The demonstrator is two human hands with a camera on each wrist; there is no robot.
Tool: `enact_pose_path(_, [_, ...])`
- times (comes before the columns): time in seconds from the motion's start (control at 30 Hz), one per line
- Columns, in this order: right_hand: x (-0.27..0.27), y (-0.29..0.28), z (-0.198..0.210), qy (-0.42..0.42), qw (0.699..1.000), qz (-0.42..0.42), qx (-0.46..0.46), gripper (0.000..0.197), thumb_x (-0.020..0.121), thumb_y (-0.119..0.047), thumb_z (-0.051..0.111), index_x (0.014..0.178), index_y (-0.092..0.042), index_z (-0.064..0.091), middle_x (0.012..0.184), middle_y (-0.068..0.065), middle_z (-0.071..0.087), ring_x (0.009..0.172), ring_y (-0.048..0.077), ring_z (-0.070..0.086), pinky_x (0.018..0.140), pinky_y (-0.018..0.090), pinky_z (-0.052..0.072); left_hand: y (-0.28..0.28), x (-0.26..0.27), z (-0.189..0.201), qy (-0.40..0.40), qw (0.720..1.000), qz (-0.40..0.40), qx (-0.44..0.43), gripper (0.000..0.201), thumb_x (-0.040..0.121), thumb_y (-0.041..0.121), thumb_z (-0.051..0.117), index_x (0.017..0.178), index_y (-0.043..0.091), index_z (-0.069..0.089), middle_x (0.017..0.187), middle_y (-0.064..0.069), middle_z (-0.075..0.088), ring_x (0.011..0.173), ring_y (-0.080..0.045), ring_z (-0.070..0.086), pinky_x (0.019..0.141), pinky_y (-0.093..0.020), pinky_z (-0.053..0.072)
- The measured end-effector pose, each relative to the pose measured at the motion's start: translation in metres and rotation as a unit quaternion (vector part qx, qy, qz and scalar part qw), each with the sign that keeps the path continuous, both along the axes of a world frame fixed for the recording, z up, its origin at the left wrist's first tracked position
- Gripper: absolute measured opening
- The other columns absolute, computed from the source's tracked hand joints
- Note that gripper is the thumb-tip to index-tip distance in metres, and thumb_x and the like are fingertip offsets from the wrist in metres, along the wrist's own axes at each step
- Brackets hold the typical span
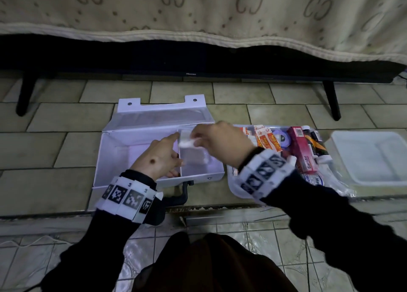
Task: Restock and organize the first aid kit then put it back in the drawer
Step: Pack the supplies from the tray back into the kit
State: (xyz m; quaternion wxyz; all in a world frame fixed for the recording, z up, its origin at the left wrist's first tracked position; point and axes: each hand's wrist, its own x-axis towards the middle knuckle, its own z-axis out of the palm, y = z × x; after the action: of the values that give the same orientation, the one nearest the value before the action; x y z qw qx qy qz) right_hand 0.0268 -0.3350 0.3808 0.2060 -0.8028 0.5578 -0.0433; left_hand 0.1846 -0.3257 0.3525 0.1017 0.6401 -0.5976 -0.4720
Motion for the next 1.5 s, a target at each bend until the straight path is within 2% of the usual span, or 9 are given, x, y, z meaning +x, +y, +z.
enact_pose_path(0.13, [0.021,-0.003,-0.014,0.156,0.986,0.056,-0.021,0.029,0.095,-0.012,0.039,0.122,-0.015,0.048,0.117,0.013,0.059,0.108,0.032,0.057,0.072,0.033,0.038,0.0,0.0,0.0,0.01,1.0,0.001,-0.002,0.067,0.088,0.002,0.059,0.145,0.02,0.028,0.097,-0.014,0.064,0.07,-0.026,0.07,0.072,-0.038,0.059])
enact_pose_path(0.27, [0.021,0.001,-0.021,0.215,0.974,0.066,-0.021,0.026,0.096,-0.021,0.041,0.116,-0.015,0.057,0.116,0.011,0.063,0.11,0.032,0.057,0.089,0.035,0.043,0.001,0.002,-0.001,0.01,1.0,-0.008,-0.006,0.066,0.088,0.002,0.059,0.144,0.02,0.029,0.092,-0.008,0.061,0.07,-0.025,0.07,0.071,-0.036,0.059])
enact_pose_path(0.43, [0.027,0.001,-0.036,0.243,0.966,0.084,-0.016,0.023,0.095,-0.015,0.04,0.108,-0.014,0.06,0.112,0.007,0.066,0.11,0.026,0.058,0.112,0.041,0.021,0.0,0.002,0.0,0.011,1.0,-0.012,0.0,0.075,0.087,0.001,0.061,0.148,0.02,0.021,0.105,-0.016,0.063,0.071,-0.025,0.069,0.07,-0.033,0.058])
enact_pose_path(0.67, [0.026,0.006,-0.025,0.271,0.96,0.043,-0.053,0.047,0.087,-0.029,0.058,0.13,-0.016,0.042,0.132,0.007,0.046,0.13,0.028,0.031,0.106,0.051,0.023,-0.001,0.003,-0.002,0.025,1.0,-0.003,0.006,0.071,0.088,0.002,0.059,0.146,0.024,0.026,0.101,-0.014,0.06,0.07,-0.025,0.069,0.07,-0.034,0.059])
enact_pose_path(0.8, [0.029,0.004,-0.027,0.306,0.949,0.043,-0.057,0.033,0.092,-0.019,0.045,0.125,-0.016,0.051,0.126,0.009,0.054,0.129,0.031,0.032,0.106,0.062,0.016,-0.001,0.002,-0.001,0.03,0.999,0.0,0.01,0.074,0.087,0.002,0.061,0.147,0.023,0.023,0.1,-0.012,0.058,0.068,-0.025,0.069,0.067,-0.03,0.058])
enact_pose_path(0.93, [0.034,0.0,-0.031,0.334,0.942,0.017,-0.015,0.039,0.093,-0.027,0.046,0.132,-0.022,0.041,0.127,0.014,0.052,0.132,0.035,0.028,0.103,0.071,0.005,-0.001,0.004,-0.002,0.03,1.0,-0.002,0.007,0.074,0.087,0.003,0.06,0.148,0.024,0.022,0.102,-0.011,0.057,0.066,-0.021,0.068,0.061,-0.024,0.056])
enact_pose_path(1.3, [0.019,-0.002,-0.038,0.256,0.966,0.035,-0.013,0.033,0.094,-0.013,0.038,0.126,-0.019,0.04,0.124,0.018,0.054,0.133,0.033,0.029,0.102,0.073,-0.001,-0.002,0.003,-0.005,0.023,1.0,0.008,0.01,0.077,0.086,0.006,0.064,0.148,0.025,0.023,0.108,-0.013,0.059,0.065,-0.022,0.069,0.063,-0.027,0.058])
enact_pose_path(1.4, [0.016,-0.003,-0.035,0.248,0.968,0.044,0.004,0.042,0.09,-0.036,0.049,0.129,-0.022,0.041,0.132,0.013,0.05,0.136,0.029,0.025,0.102,0.074,0.0,-0.003,0.002,-0.004,0.021,1.0,0.01,0.01,0.075,0.085,0.004,0.064,0.147,0.024,0.026,0.105,-0.012,0.058,0.066,-0.023,0.069,0.063,-0.03,0.059])
enact_pose_path(1.5, [0.017,-0.006,-0.031,0.222,0.974,0.03,-0.025,0.046,0.089,-0.052,0.045,0.125,-0.024,0.052,0.136,0.008,0.043,0.135,0.026,0.025,0.105,0.07,0.005,-0.004,0.002,-0.004,0.023,1.0,0.011,0.011,0.074,0.085,0.003,0.064,0.146,0.022,0.027,0.101,-0.01,0.057,0.066,-0.024,0.069,0.063,-0.031,0.059])
